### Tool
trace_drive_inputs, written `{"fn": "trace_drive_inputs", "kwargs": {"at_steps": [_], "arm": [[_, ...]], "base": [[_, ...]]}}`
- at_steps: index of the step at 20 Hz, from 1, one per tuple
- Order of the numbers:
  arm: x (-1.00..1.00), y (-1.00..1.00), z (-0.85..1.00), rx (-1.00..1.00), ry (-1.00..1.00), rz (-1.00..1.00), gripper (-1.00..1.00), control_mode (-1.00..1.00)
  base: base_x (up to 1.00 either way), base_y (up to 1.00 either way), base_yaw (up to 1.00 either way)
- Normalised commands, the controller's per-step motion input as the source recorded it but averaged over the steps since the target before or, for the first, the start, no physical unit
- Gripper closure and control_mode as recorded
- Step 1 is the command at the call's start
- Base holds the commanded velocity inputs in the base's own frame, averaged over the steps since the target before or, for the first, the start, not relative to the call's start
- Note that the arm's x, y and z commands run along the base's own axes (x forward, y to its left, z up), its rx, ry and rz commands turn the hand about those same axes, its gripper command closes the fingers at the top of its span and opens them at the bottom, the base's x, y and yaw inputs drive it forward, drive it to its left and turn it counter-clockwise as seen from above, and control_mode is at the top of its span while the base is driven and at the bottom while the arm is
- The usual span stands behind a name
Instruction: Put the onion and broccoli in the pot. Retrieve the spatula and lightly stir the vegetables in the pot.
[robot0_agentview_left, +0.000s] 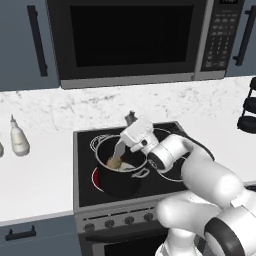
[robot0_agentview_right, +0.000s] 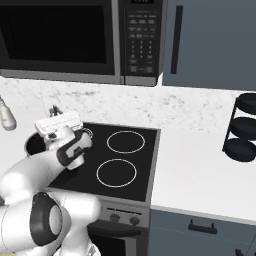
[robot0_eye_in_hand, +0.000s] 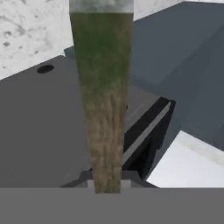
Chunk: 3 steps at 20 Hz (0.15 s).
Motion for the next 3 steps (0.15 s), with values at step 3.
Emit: {"fn": "trace_drive_inputs", "kwargs": {"at_steps": [3], "arm": [[-0.92, -0.04, -0.42, 0.25, -0.16, 0.0, 1.0, -1.0]], "base": [[0.0, 0.0, 0.0]]}}
